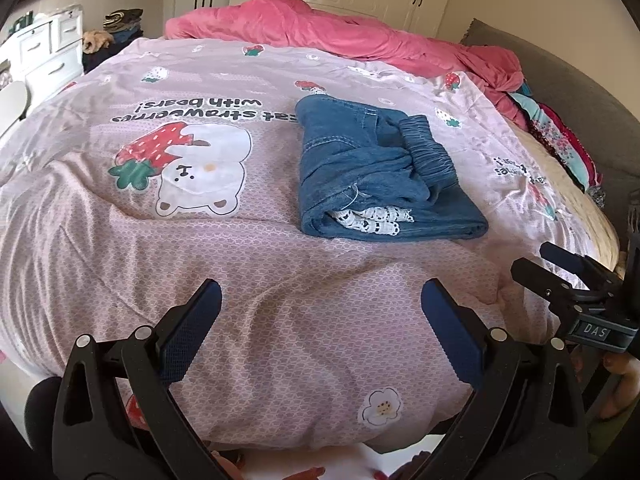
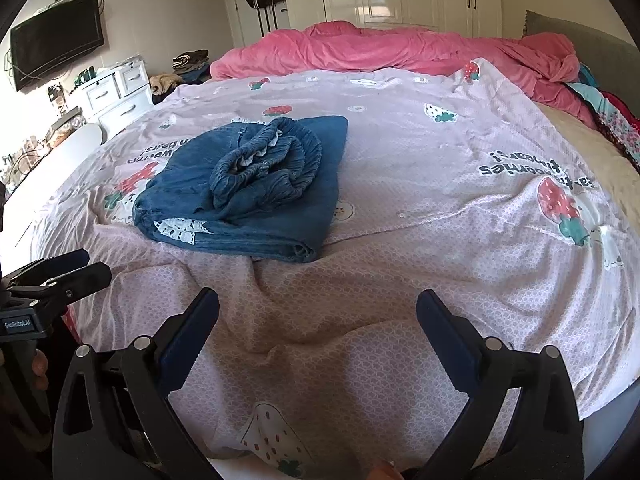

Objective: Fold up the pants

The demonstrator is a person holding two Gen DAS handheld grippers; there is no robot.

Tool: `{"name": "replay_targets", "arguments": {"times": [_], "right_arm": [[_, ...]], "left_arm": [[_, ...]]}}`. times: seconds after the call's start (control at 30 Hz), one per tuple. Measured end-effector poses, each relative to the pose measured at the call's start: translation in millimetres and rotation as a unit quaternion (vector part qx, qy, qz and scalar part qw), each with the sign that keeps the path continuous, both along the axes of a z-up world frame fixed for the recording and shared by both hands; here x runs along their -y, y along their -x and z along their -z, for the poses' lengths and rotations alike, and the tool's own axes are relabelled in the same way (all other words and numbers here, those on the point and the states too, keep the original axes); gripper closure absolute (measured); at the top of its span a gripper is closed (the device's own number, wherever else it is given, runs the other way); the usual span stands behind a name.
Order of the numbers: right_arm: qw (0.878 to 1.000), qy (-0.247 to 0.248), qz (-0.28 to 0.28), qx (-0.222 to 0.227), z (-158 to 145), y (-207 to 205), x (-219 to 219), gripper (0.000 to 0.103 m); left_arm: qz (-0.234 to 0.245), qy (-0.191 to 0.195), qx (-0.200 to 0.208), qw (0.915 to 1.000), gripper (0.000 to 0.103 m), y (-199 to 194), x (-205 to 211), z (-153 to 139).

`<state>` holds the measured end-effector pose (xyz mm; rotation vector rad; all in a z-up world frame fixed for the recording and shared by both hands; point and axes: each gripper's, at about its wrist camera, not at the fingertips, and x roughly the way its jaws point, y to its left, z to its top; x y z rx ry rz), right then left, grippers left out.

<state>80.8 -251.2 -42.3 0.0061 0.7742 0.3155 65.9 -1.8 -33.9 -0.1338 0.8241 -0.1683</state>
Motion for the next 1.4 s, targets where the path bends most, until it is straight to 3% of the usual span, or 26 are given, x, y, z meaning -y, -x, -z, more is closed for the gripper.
{"name": "replay_targets", "arguments": {"times": [1.4], "right_arm": [[1.000,0.011,0.013,-0.006,3.1,-2.0,3.4,0.004]], "left_arm": [[-0.005,0.002,-0.001,1.0000,0.009,-0.7,0.7,-5.0]]}}
